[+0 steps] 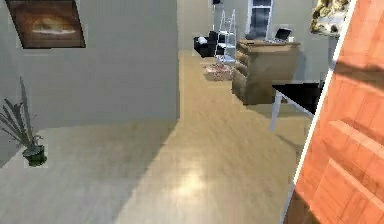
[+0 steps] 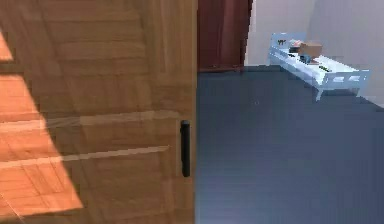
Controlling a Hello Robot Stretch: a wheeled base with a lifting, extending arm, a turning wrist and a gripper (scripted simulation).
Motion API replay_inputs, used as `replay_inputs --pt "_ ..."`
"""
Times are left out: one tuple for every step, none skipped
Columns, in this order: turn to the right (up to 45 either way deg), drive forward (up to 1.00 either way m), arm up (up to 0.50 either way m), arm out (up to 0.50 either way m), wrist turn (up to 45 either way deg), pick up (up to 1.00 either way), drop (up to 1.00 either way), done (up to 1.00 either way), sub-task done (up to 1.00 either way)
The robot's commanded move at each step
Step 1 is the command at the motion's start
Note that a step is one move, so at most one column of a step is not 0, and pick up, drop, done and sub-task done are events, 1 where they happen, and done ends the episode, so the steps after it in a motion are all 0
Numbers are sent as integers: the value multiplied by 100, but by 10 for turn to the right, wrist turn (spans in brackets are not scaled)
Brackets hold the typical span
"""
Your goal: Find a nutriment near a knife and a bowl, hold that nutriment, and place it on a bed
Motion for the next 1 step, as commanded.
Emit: replay_inputs --pt "0 85 0 0 0 0 0 0 0"
